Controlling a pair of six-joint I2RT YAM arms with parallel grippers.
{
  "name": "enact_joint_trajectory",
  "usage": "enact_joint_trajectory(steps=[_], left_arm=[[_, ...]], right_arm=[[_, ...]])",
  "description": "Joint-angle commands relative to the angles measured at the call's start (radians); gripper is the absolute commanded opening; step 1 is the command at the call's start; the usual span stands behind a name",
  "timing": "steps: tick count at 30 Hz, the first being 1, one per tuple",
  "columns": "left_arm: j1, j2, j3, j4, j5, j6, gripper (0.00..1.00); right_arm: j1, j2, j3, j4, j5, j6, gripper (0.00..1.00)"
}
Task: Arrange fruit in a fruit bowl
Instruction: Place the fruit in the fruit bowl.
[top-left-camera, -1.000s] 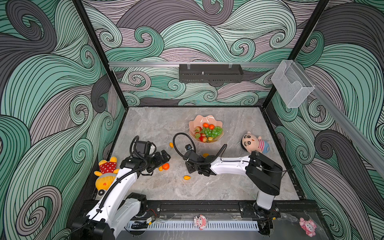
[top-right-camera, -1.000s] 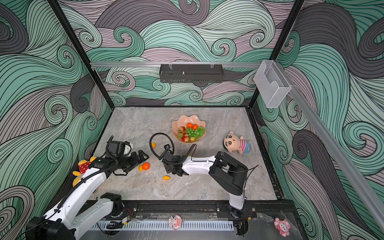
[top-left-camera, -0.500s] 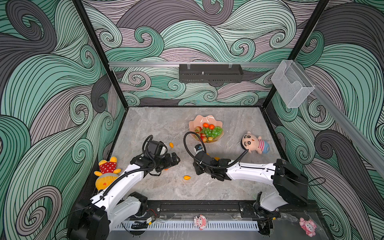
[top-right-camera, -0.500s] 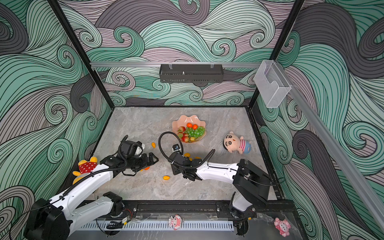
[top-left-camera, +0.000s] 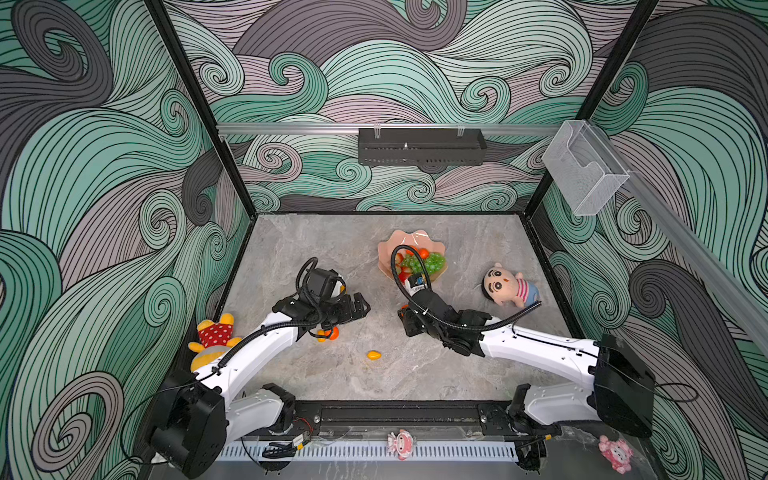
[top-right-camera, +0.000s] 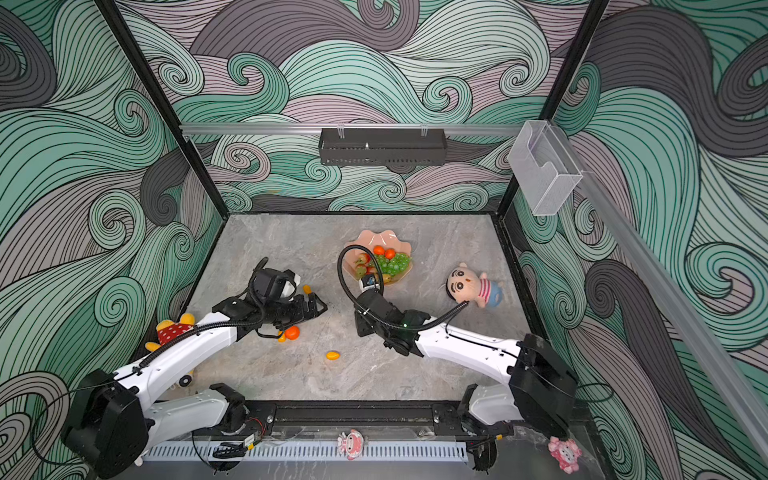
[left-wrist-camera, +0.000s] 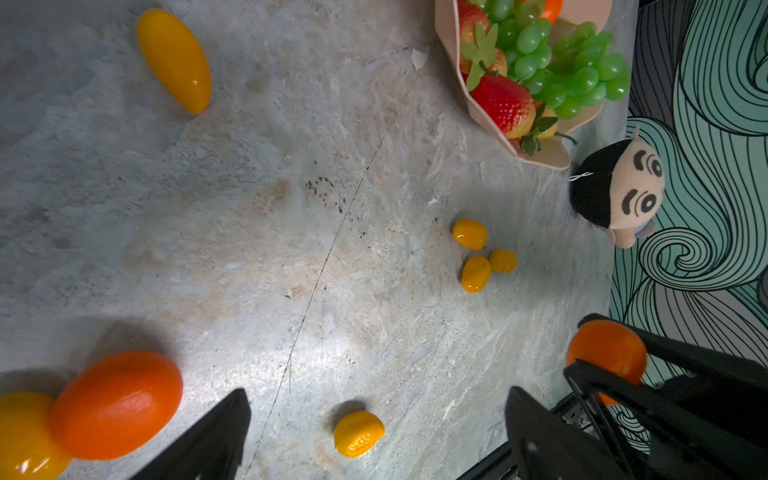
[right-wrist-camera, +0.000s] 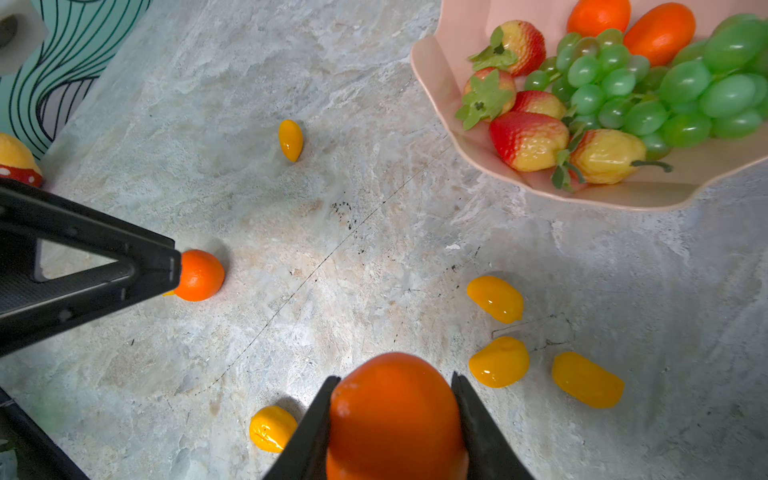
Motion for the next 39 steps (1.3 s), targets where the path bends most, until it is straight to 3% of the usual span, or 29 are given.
enact_joint_trajectory(steps=[1,11,23,30,39], left_arm=[[-0.011,0.025,0.046,0.011,-0.007,0.02,0.99],[-0.026,0.134,0.147,0.019,0.011,0.064,0.99],[-0.035,0.3,0.341,-0.043,0.031,0.166,0.99],[-0.035,0.393,0.459,-0.078,0.036,0.209,0.98],[-0.034,0.547,0.682,-0.143,0.041,0.286,0.99]], right_arm=[[-0.023,-0.041,-0.015,-0.046,-0.007,-0.017,0.38],[-0.107,-0.108,-0.005,-0.103,-0.043,-0.061,0.38],[-0.283,-0.131,0.041,-0.149,-0.158,-0.136,0.36],[-0.39,-0.061,0.115,-0.138,-0.246,-0.163,0.35],[-0.54,0.164,0.32,-0.149,-0.417,-0.227,0.35]])
